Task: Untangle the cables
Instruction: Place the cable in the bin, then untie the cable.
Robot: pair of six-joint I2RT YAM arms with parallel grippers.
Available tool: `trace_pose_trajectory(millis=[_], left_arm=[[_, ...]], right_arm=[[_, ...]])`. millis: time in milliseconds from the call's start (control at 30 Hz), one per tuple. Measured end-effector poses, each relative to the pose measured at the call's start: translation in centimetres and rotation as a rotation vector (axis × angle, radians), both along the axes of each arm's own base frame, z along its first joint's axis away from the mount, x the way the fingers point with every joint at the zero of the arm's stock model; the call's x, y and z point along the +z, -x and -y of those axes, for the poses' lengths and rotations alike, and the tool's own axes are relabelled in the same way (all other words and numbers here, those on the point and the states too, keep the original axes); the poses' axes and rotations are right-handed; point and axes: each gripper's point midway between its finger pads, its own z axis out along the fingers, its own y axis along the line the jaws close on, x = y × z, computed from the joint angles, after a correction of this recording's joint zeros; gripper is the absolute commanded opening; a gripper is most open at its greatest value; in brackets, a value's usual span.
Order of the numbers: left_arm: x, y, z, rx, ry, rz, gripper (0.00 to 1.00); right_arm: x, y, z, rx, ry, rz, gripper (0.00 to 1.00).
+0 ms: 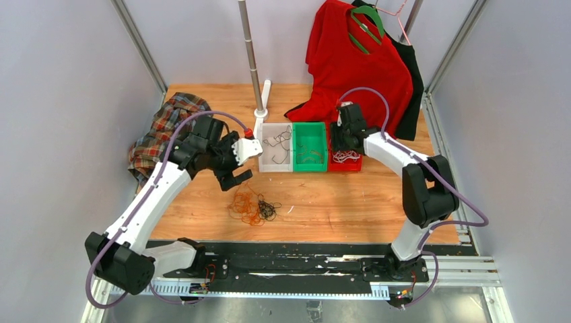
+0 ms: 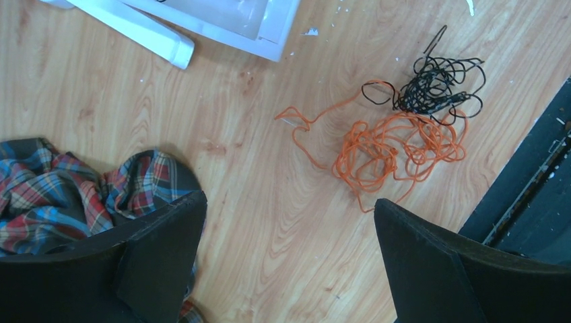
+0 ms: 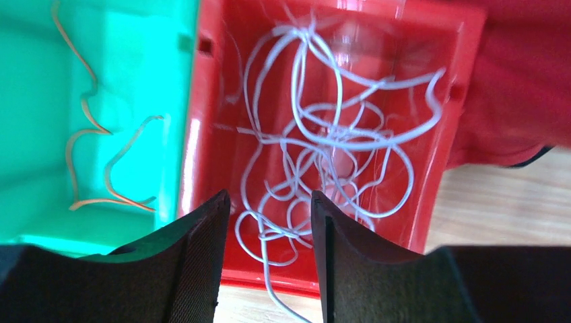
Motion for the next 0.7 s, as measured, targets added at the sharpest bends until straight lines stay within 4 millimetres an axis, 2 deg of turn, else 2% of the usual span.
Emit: trace_pose_trajectory(millis=[133,233,300,400,467,533,600,700], left_arm=[[-2.2,-0.8,0.3,0.003,-0.012,-0.031,1.0],[-5.4,-1.0,0.1,0.009,-0.046,-0.087,0.97],[-7.7,-0.9,-0.4,0.014,-0.072,-0.132,0.93],[-10.2,-0.7,-1.3,0.024,-0.105,-0.18,0.84],[-11.3,-0.6,-1.5,0.022,-0.117,-0.191,0.8],[-12.1,-0.4,-1.6,0.014,-0.124,-0.203,0.72],[-12.7,-0.3,-1.6,0.006,-0.124,-0.208,0.61],[-12.9,-0.5,-1.3,-0.008,-0.111,-0.201,0.44]], right_arm=[[-2.9,1.4,0.9,-0.013,0.008,-0.049,0.48],[-2.5,1.4,0.6,-0.006,-0.014,-0.022,0.65],[-0.8,1.4,0.5,-0.002,-0.035,0.022,0.67],[4.4,1.2,-0.1,0.012,-0.087,0.151,0.67],[8.4,1.5,-0.7,0.027,-0.128,0.254,0.68],[11.3,2.3,-1.7,0.049,-0.163,0.336,0.68],[12.3,3.7,-3.1,0.081,-0.186,0.378,0.68],[10.7,7.2,-6.8,0.182,-0.195,0.37,0.68]])
